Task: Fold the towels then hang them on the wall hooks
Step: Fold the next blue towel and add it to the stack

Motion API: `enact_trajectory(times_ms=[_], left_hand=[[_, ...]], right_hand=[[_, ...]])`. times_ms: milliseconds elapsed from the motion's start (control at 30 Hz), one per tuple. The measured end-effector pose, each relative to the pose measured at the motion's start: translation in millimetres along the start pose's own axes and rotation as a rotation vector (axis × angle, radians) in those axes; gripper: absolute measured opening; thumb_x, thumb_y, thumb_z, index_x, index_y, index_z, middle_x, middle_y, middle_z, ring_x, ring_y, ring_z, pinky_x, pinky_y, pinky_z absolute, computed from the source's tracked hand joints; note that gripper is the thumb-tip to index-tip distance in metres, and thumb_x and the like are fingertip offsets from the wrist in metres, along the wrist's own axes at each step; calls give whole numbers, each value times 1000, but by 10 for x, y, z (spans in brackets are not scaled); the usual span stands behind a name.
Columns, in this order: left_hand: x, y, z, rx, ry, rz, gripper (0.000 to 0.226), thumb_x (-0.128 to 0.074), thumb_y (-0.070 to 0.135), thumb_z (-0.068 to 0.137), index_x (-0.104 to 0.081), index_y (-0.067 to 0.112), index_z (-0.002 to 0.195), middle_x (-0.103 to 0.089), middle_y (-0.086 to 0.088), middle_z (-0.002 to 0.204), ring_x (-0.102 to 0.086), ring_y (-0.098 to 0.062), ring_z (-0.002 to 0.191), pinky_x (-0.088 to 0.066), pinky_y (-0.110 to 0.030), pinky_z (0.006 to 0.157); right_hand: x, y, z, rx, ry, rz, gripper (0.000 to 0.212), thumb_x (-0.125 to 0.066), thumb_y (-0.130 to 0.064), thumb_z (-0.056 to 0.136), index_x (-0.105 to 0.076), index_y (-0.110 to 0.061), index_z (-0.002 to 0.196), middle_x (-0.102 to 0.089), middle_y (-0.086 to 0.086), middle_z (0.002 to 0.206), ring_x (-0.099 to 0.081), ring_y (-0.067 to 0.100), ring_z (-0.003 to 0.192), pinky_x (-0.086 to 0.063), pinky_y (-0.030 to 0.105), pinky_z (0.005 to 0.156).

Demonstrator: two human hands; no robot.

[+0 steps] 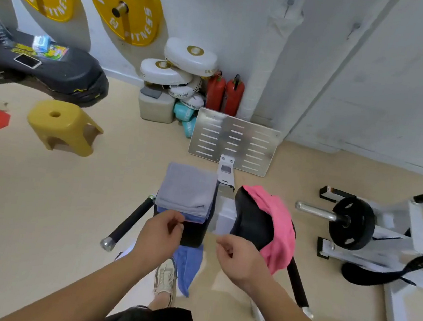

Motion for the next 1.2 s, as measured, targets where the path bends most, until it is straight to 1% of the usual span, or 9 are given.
enact_trajectory(times_ms=[200,367,567,667,733,833,933,1067,1200], left_hand=[[-1030,-536,-704,83,-304,158,17,-57,15,92,-70,21,82,-64,10,73,-56,-4,65,-43,-11,61],[-1582,-1082,-864,121,-480,288,20,-59,21,93,-61,34,77,-63,12,88,-59,-12,84,-51,-24,84],[-2630,-2397,-382,124,-573,363,5,-56,28,97,-60,27,99,-69,1,120,-63,-20,106,-46,-21,89],[-3318,-3199,5,105,-585,391,6,-52,25,100,-52,26,94,-65,-1,112,-55,-18,95,-40,-19,81],[-3789,-3747,294,119,-600,394,17,-50,20,100,-49,28,84,-56,-1,104,-50,-18,91,-38,-18,76],[-4397,-4510,707,147,-603,429,10,-52,18,93,-62,17,93,-62,-2,97,-59,-22,89,-50,-24,71],[-4845,-5048,1051,144,-602,425,19,-60,21,87,-64,18,105,-61,0,110,-61,-22,99,-55,-32,93],[-5327,-5555,1334,120,-670,605,42,-71,32,77,-61,21,115,-43,-9,141,-53,-32,117,-51,-35,99],[-5521,-5714,1237,132,-747,657,46,-53,33,94,-52,19,138,-24,-11,158,-26,-38,145,-30,-46,121]], right_hand=[[-400,807,-517,-106,-62,176,21,-57,-27,96,-70,-12,89,-73,7,83,-64,17,74,-54,39,77],[-803,1398,-750,-210,-77,246,25,-61,-25,95,-69,-6,81,-71,15,78,-57,18,66,-53,40,74],[-1830,2267,-245,-271,-90,284,22,-61,-20,96,-69,-9,79,-62,-4,68,-54,10,66,-47,29,68],[-2549,2878,169,-295,-68,264,21,-60,-20,92,-68,-7,78,-66,5,72,-56,14,70,-53,40,75],[-2998,3282,428,-308,-65,225,22,-60,-22,94,-67,-6,80,-69,10,77,-56,13,69,-52,34,71],[-3511,3770,716,-301,-68,145,25,-59,-24,97,-64,-17,74,-63,-4,68,-52,6,60,-44,20,63],[-3875,4194,890,-345,-64,94,28,-57,-28,96,-58,-28,68,-58,-9,60,-53,6,58,-46,22,63],[-4115,4475,935,-388,-71,67,19,-54,-33,95,-66,-29,81,-68,-9,78,-65,10,73,-56,30,74],[-4143,4482,937,-365,-52,40,18,-54,-36,96,-66,-31,84,-68,-14,79,-63,5,74,-52,24,70]])
Point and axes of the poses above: each hand's wrist, its own z-axis towards the middle knuckle, its own x-axis out of the back of the hand, y = z × x, the point moved 8 cm from there along z, towards the middle knuckle
